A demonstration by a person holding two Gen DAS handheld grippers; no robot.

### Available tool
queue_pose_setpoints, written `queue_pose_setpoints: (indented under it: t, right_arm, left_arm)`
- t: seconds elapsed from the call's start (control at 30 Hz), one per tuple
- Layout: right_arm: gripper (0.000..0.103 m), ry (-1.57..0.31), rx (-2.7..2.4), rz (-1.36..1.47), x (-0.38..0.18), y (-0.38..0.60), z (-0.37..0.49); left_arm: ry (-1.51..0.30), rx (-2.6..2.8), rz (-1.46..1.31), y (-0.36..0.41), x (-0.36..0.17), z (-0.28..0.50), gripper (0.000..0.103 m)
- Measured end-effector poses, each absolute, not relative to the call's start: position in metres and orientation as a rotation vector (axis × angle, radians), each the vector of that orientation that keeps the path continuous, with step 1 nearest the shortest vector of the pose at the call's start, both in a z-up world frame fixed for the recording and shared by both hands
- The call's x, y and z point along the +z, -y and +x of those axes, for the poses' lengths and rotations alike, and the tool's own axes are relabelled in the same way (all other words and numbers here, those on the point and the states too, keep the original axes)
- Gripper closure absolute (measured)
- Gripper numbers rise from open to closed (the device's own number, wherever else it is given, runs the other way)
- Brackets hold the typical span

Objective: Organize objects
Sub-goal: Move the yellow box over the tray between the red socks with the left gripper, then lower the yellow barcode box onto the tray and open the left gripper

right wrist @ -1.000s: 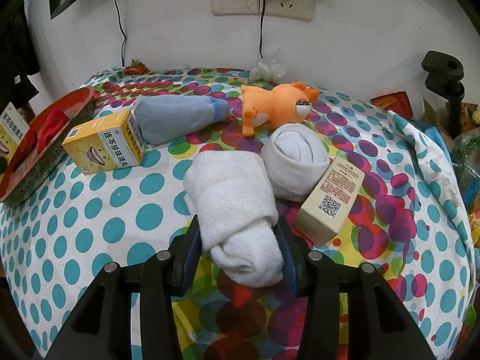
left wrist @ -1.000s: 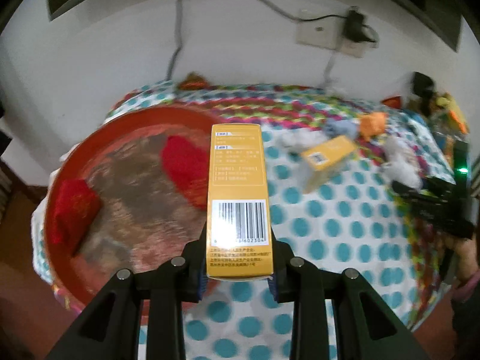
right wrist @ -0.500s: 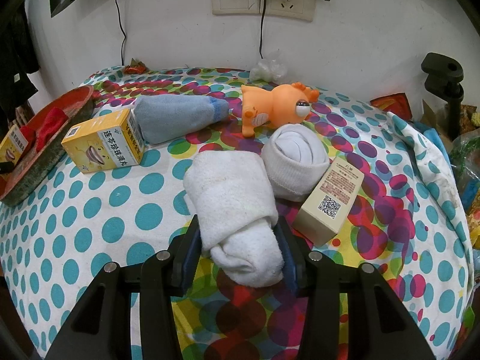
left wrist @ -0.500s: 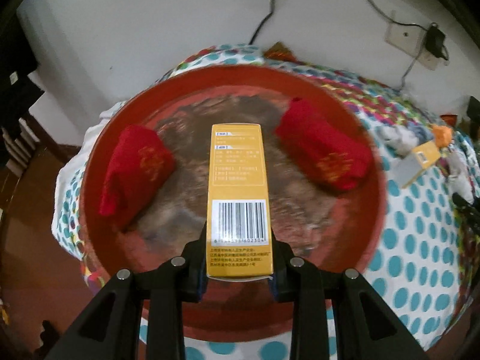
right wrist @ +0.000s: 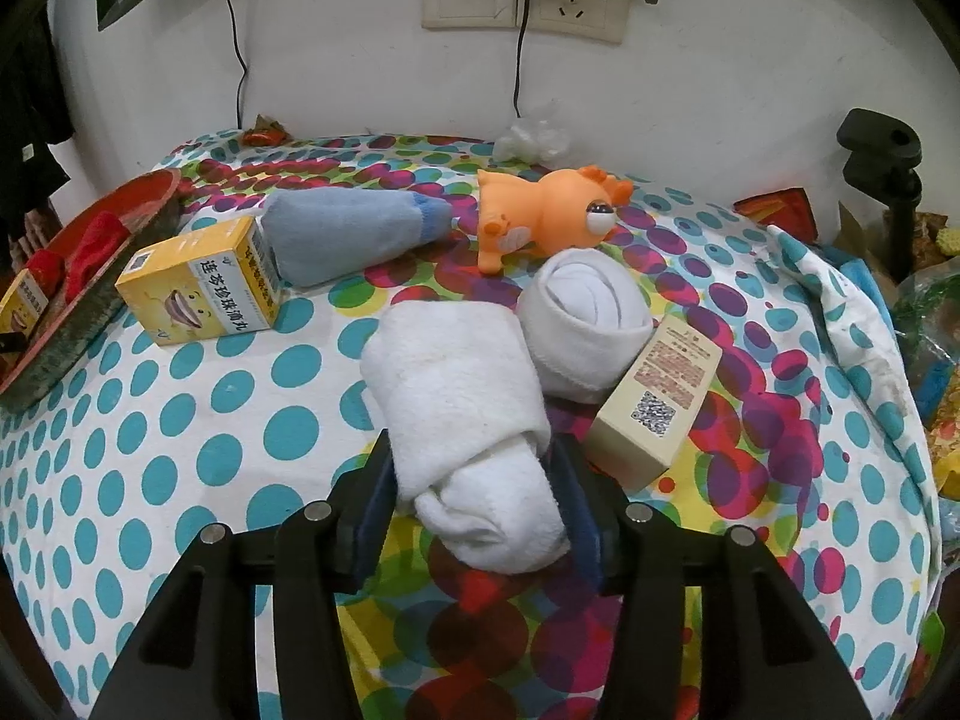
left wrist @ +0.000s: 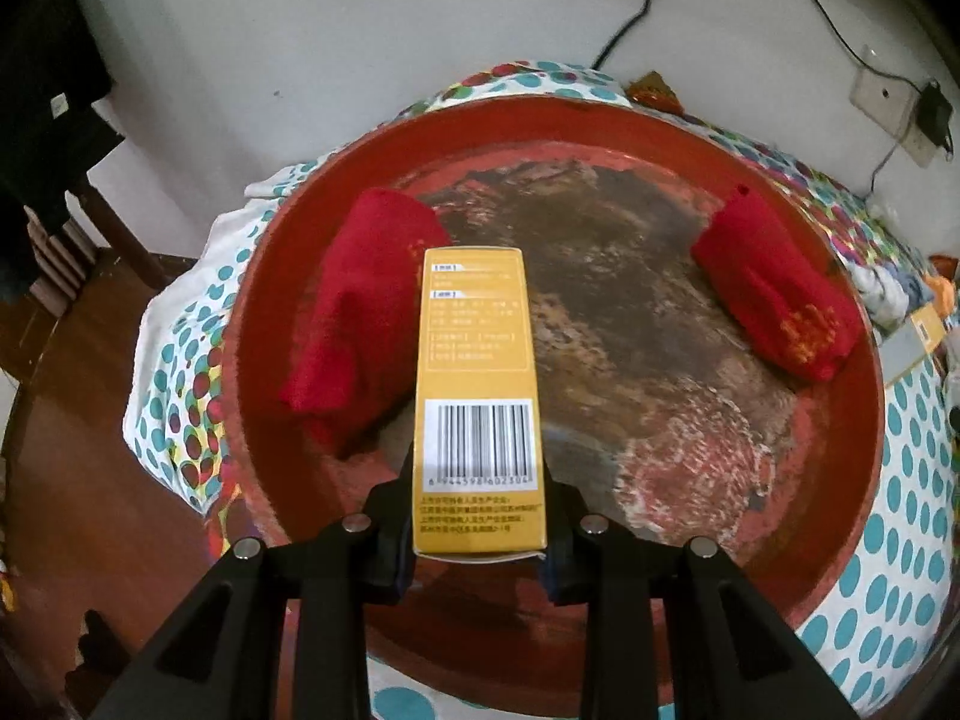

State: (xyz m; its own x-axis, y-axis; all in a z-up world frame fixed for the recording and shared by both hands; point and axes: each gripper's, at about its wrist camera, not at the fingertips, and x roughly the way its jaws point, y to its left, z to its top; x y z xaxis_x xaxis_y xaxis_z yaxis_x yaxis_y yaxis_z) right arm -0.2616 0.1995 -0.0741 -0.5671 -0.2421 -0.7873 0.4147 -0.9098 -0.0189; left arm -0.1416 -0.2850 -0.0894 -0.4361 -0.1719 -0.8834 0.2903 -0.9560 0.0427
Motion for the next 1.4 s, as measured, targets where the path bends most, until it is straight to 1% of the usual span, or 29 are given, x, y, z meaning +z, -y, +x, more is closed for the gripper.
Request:
queue_pose_setpoints:
  t: [0.43, 0.53, 0.67, 0.83, 1.0, 1.23, 1.4]
  right_arm:
    - [0.052, -0.302, -2.493, 1.203, -0.073, -0.198, -0.262]
    - [0.051, -0.306, -2.496, 1.203, -0.073, -0.198, -0.261]
    - [0.051, -0.306, -2.497, 1.204, -0.073, -0.198, -0.262]
    - [0.051, -0.302, -2.496, 1.205, -0.073, -0.198, -0.262]
    - [0.05, -0.303, -2.496, 1.206, -0.073, -0.198, -0.262]
    - [0.05, -0.303, -2.495, 1.205, -0.073, -0.198, -0.262]
    - [0.05, -0.301, -2.495, 1.206, -0.074, -0.199, -0.263]
  left_arm:
    - [-0.123, -2.439, 1.493, 0.295, -0.09, -0.144, 0.071]
    - [-0.127, -2.43, 1.519, 0.293, -0.091, -0.144, 0.066]
    - [-0.149, -2.432, 1.515, 0.293, -0.088, -0.14, 0.057]
    - [-0.084, -2.455, 1.502, 0.283, -0.075, -0.133, 0.054]
    - [-0.011, -2.49, 1.427, 0.266, -0.055, -0.116, 0.051]
    - [-0.01, -2.551, 1.363, 0.24, -0.043, -0.078, 0.05]
    - [-0.051, -2.572, 1.346, 0.231, -0.045, -0.051, 0.048]
